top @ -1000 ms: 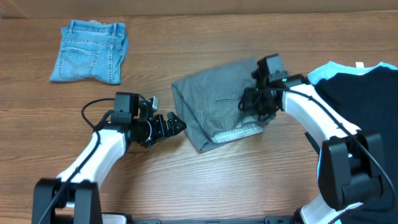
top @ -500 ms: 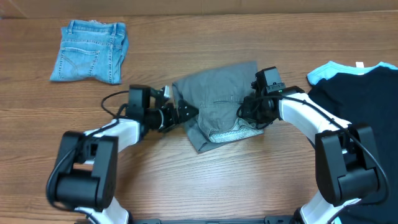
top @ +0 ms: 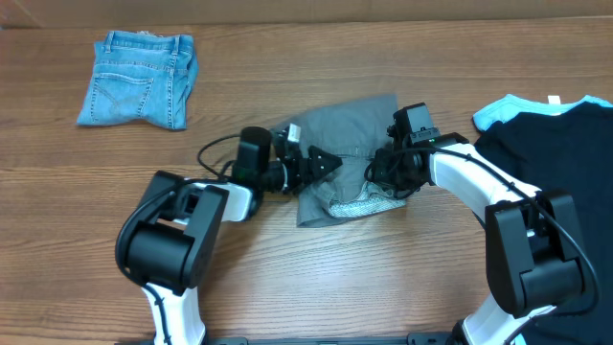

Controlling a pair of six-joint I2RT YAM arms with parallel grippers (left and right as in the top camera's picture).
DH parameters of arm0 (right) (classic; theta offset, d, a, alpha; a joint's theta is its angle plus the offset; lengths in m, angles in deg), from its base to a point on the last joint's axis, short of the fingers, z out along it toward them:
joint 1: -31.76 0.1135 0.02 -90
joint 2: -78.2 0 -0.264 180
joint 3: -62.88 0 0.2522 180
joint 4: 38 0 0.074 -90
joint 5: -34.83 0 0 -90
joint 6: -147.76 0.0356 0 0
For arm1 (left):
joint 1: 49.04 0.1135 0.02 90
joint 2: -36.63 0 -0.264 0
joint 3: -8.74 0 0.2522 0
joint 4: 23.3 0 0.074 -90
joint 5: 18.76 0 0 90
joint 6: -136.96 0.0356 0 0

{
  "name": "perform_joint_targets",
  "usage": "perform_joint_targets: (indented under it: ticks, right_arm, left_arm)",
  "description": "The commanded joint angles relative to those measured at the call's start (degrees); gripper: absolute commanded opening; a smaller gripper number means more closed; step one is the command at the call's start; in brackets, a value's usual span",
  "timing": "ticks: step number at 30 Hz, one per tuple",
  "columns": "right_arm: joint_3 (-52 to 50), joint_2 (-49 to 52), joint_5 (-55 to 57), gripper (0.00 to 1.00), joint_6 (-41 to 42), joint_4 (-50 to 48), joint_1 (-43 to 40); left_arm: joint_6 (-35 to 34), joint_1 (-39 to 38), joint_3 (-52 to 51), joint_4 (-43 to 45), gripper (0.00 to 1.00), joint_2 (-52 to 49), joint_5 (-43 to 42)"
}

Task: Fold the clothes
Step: 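Lift the folded grey shorts with the left gripper and carry them top-left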

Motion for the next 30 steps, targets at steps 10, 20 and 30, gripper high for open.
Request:
perform_joint_targets:
  ticks: [10,20,30]
  right_arm:
    - [0.02,-0.07,0.98,0.37,-0.09,5.77,0.17]
    - [10.86,-16.44,5.53,0.72,-3.02,18.43,-1.44]
    - [13.53,-23.8,5.16,0.73,-2.25,21.14,-2.91]
  left_arm:
    - [-0.92,-1.03,-3.06,-3.13,0.04,-5.7,6.54]
    - [2.71,9.92,-3.04,-3.26,0.04,1.2,-8.79]
    - [-16.41,25.33,3.08,12.22,0.04,17.05,-12.72]
